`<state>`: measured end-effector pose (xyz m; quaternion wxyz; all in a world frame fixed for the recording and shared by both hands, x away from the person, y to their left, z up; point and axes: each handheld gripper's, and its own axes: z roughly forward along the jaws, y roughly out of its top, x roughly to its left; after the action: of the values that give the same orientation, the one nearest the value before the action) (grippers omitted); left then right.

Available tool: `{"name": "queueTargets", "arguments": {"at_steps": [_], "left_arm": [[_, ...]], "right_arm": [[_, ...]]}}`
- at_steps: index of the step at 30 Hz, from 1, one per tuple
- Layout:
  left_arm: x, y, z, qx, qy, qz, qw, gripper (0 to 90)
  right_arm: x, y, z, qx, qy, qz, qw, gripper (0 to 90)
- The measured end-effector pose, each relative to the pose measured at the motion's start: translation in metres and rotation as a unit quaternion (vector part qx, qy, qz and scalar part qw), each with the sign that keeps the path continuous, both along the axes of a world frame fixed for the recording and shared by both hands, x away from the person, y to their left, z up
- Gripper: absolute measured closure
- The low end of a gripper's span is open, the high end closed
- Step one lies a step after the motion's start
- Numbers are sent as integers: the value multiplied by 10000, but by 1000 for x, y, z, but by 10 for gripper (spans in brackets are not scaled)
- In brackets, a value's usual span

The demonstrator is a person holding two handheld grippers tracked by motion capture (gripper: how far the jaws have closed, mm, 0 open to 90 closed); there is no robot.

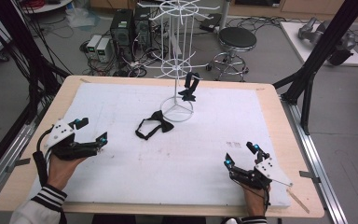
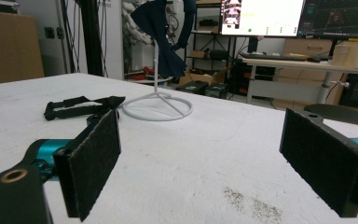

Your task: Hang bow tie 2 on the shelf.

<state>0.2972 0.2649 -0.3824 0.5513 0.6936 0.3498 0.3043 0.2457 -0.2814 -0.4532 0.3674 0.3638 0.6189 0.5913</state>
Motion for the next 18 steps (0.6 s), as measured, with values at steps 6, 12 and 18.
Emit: {"name": "queueTargets", "arguments": {"at_steps": [6,12,18], "left_arm": [[17,-16,10,161,237,-243,9993,113],[29,-32,19,369,371,-415,9978,113],[39,-45,23,530,466,-500,9962,113]], "right_arm": [[0,0,-1,65,-38,-42,10000,118],[-1,-2,-1,181,-35,-52,9998,118],[-1,-3,-2,198,-66,-72,9998,118]]}}
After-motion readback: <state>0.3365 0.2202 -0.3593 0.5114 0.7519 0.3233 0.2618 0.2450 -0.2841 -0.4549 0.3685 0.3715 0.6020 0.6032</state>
